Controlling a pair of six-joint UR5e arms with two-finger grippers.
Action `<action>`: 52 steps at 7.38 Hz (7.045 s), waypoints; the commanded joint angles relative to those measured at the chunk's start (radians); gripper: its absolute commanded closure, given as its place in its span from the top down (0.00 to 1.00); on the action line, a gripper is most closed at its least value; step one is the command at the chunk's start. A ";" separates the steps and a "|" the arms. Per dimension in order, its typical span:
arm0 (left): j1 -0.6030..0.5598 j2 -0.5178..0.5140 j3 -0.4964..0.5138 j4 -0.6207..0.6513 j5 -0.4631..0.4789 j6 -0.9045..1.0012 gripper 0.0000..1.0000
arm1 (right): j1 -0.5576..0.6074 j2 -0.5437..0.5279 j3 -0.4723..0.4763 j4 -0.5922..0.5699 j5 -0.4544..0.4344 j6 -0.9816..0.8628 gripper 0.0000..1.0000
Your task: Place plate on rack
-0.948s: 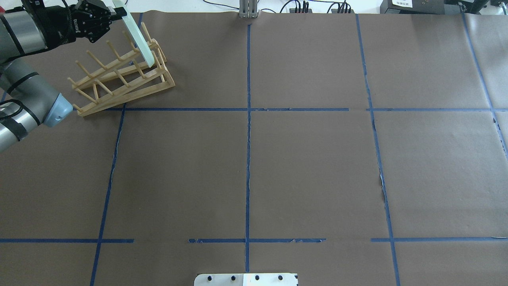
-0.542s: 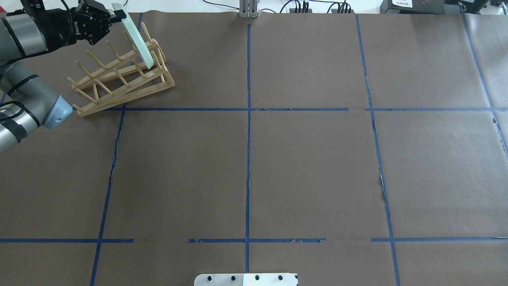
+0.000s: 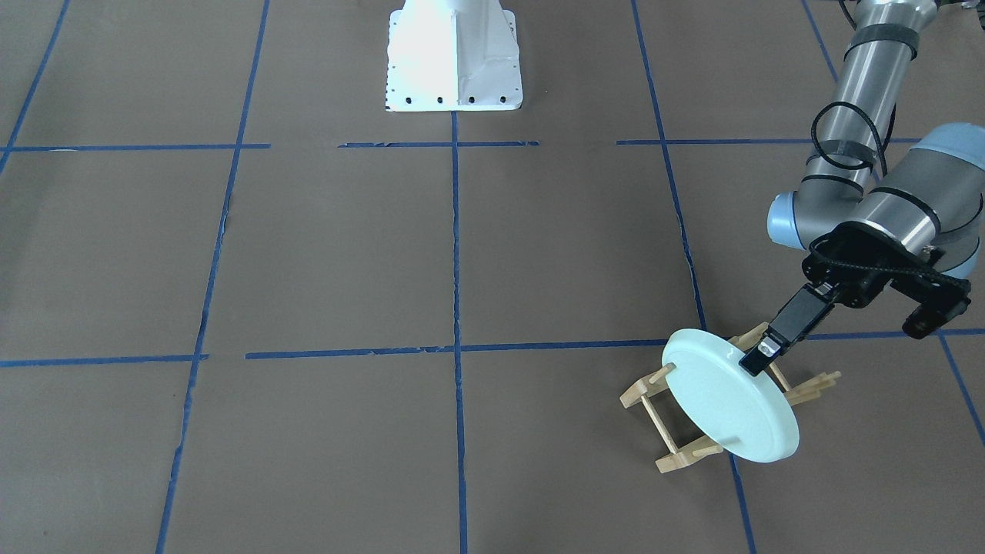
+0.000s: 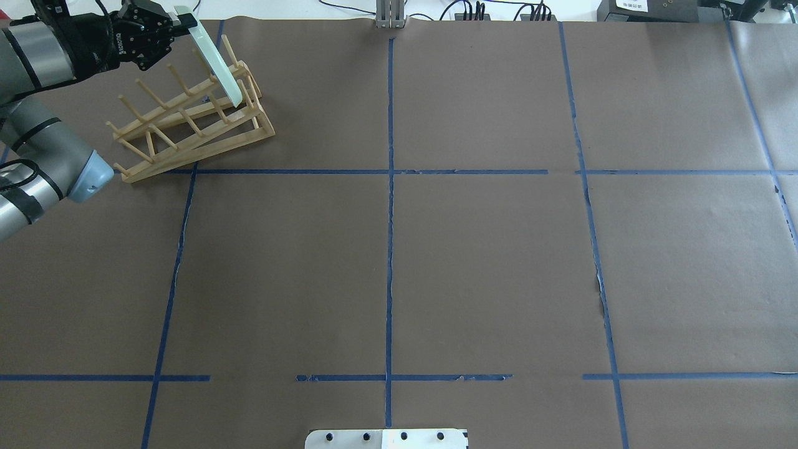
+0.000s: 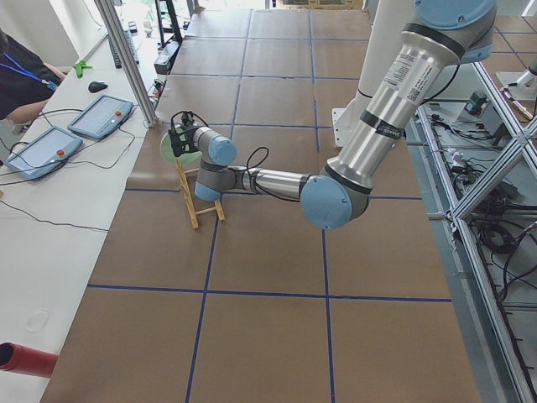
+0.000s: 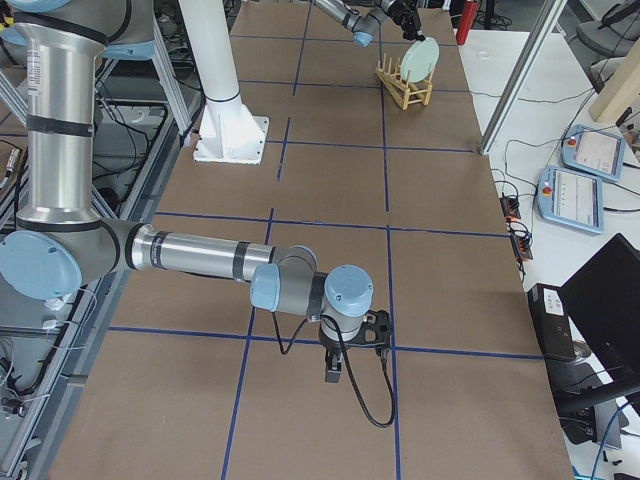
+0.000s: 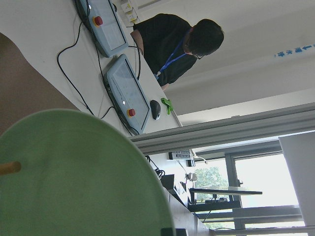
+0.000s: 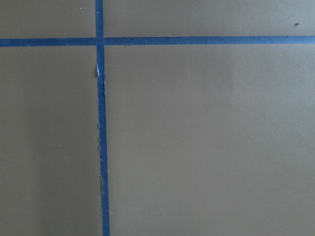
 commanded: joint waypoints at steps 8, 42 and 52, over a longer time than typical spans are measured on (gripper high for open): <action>-0.009 0.045 -0.048 0.041 0.014 0.235 1.00 | 0.000 0.000 0.000 0.001 0.000 0.000 1.00; -0.570 0.574 -0.557 1.884 -0.491 1.970 1.00 | 0.000 0.000 0.000 -0.001 0.000 0.000 1.00; -0.548 0.570 -0.554 1.886 -0.491 1.974 1.00 | 0.000 0.000 0.000 -0.001 0.000 0.002 1.00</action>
